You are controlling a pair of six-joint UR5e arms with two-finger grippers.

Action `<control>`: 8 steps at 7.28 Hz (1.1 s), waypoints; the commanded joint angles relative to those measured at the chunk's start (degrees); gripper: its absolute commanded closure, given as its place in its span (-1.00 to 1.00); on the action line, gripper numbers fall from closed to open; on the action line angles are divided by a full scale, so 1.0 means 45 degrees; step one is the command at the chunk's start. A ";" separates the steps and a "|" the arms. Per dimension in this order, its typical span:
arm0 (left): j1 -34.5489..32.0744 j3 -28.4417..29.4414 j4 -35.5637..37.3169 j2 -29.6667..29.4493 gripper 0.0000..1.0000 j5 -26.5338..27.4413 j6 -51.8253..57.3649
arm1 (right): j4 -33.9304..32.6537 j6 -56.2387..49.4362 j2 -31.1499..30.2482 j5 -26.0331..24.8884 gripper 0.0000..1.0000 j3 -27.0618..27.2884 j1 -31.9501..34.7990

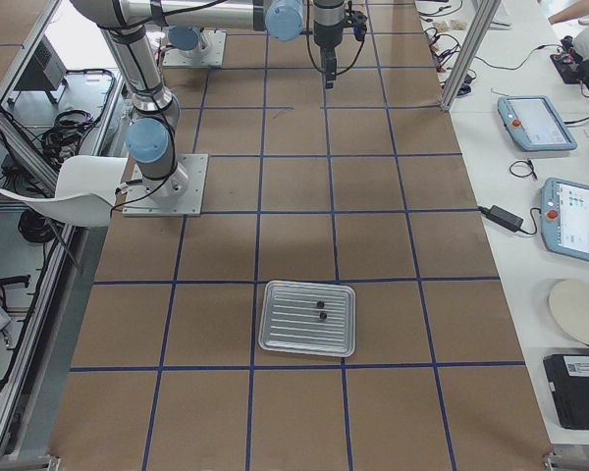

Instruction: Place bearing gear from tray to pile

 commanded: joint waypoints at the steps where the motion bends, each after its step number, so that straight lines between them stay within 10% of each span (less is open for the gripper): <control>1: -0.0026 -0.0030 0.0126 -0.0015 -1.00 0.0044 -0.0010 | 0.0012 -0.0028 -0.0014 -0.0134 -1.00 0.0000 0.0019; 8: -0.0046 -0.0010 0.0166 -0.0152 -1.00 -0.0015 0.0009 | -0.0046 -0.0087 -0.0014 -0.0936 -1.00 -0.0213 0.0000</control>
